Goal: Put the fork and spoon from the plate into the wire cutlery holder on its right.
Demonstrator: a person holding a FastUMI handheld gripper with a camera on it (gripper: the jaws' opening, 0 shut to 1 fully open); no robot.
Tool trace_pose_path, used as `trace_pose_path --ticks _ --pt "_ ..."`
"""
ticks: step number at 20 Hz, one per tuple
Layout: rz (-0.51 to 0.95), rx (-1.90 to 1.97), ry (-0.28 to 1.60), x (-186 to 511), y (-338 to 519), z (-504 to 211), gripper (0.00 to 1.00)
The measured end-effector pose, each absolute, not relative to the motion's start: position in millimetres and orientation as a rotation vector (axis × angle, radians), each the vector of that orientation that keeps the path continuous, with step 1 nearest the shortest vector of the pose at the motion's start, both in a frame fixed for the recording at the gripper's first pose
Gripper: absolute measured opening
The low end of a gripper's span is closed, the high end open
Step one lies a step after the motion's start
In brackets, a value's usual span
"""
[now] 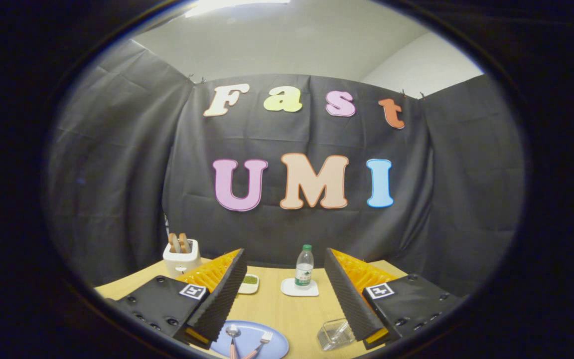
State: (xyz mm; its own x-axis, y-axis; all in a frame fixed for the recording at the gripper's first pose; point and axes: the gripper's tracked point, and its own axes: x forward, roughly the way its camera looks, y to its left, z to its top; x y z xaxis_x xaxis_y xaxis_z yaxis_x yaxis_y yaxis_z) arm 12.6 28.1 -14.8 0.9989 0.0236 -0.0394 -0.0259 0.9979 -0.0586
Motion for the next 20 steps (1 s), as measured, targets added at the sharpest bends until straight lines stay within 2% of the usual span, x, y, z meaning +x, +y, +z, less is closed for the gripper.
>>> trace_pose_path --ticks 20 --pt "0.171 -0.165 0.351 -2.6 63.1 -148.6 1.00"
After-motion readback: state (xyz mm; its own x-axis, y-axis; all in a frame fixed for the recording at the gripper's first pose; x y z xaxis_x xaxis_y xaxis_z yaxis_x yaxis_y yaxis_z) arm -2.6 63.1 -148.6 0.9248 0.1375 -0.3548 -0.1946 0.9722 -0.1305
